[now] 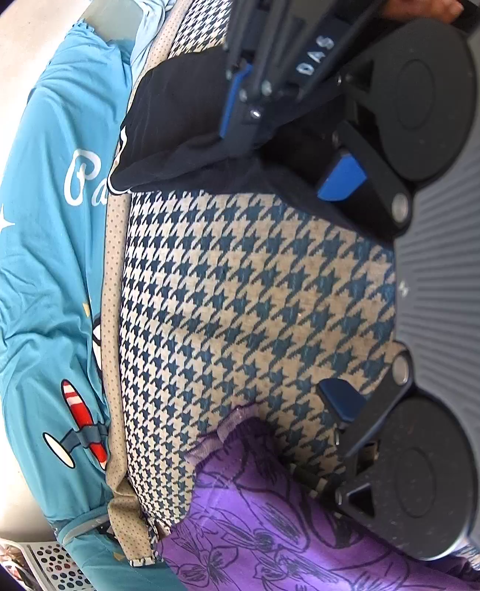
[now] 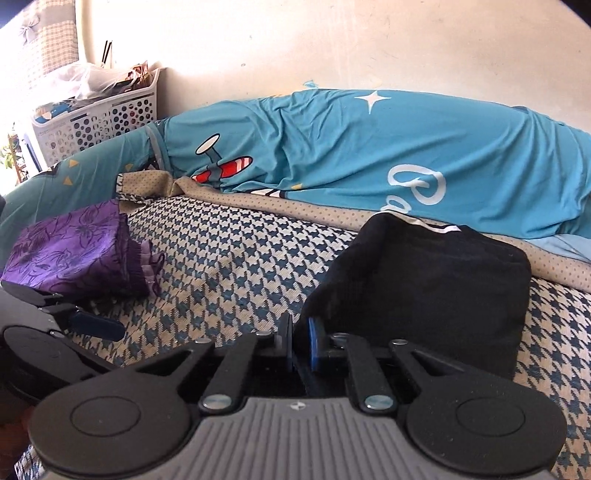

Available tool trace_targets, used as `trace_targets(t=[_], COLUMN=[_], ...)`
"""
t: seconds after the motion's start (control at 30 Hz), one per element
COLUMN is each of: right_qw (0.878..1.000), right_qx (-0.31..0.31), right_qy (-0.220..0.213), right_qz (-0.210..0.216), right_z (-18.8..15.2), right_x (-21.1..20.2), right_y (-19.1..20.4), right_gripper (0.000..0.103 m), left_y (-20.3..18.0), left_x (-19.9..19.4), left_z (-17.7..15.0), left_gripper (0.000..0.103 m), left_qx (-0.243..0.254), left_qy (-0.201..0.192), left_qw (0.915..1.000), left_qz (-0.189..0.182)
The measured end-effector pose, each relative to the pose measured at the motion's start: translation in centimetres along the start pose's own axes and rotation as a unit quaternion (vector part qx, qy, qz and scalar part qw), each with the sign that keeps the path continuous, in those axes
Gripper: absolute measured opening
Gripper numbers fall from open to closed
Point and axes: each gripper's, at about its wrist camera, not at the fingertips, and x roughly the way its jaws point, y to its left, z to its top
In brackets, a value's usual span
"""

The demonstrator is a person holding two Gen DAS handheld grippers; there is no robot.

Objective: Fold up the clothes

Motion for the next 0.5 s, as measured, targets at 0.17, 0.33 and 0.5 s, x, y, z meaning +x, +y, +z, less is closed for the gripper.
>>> trace_targets(t=[0.17, 0.33, 0.5], right_qw=[1.000, 0.998, 0.996], right_qx=[0.018, 0.054, 0.080], right_qy=[0.012, 0.022, 0.017], right_qz=[0.012, 0.031, 0.044], right_z=[-0.8, -0.8, 0.0], right_x=[1.8, 2.1, 0.6], right_y=[0.3, -0.3, -0.6], right_gripper=[0.013, 0.021, 0.024], left_y=[0.4, 0.6, 0.3], left_x=[0.4, 0.2, -0.5], left_z=[-0.2, -0.2, -0.1], left_gripper=[0.103, 0.103, 0.103], left_qx=[0.004, 0.000, 0.006], left_qy=[0.008, 0.010, 0.002], left_qw=[0.9998, 0.9998, 0.9998], left_qz=[0.015, 0.015, 0.018])
